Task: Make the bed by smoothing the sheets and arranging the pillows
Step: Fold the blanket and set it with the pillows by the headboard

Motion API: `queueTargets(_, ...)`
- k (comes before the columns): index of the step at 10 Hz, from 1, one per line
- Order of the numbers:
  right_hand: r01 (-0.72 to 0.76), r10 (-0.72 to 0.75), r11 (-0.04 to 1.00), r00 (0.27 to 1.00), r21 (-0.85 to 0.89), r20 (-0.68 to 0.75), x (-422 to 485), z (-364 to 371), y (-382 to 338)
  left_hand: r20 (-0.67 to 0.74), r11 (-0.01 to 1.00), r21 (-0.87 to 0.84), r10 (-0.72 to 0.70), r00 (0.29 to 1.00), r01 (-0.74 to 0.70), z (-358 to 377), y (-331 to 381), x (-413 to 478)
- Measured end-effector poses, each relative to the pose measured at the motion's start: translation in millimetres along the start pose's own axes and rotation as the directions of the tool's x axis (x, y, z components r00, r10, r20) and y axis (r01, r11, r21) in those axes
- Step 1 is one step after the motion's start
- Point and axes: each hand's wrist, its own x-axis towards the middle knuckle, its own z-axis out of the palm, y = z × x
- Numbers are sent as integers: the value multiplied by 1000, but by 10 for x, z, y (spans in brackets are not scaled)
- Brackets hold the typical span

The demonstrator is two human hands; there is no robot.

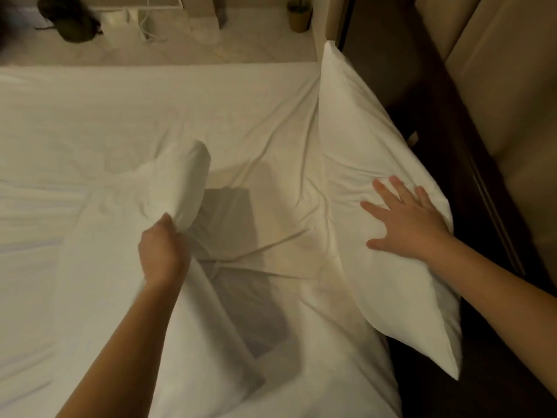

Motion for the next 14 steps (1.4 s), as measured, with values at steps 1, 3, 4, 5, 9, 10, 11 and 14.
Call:
queueTargets(1,20,-19,999,999,29,-42,20,96,65,-2,996,-43,84,996,-84,224,726,123)
queueTargets(3,36,-32,995,998,88,-45,76,152,138,430,927,-291,349,833,-238,1463,1819,-171)
queueTargets(4,34,-32,993,999,109,-12,121,117,135,669,960,-253,263,695,-119,2029,1876,-543)
queueTargets(5,37,-37,992,999,118,-3,131,94,131,584,985,-97,172,793,-143,2309,1561,-902)
queueTargets(9,58,-57,992,998,112,-11,138,85,91,508,939,303,-17,861,-161,2462,963,-2350)
queueTargets(10,61,-60,991,998,116,-10,135,84,89,452,953,294,-67,890,-77,2523,1107,-2123)
queueTargets(11,67,-67,990,998,128,-3,132,68,93,373,970,208,37,927,-122,2525,1362,-1789)
queueTargets(14,9,-17,985,999,174,42,154,26,139,360,950,-28,299,884,-311,2888,2146,82)
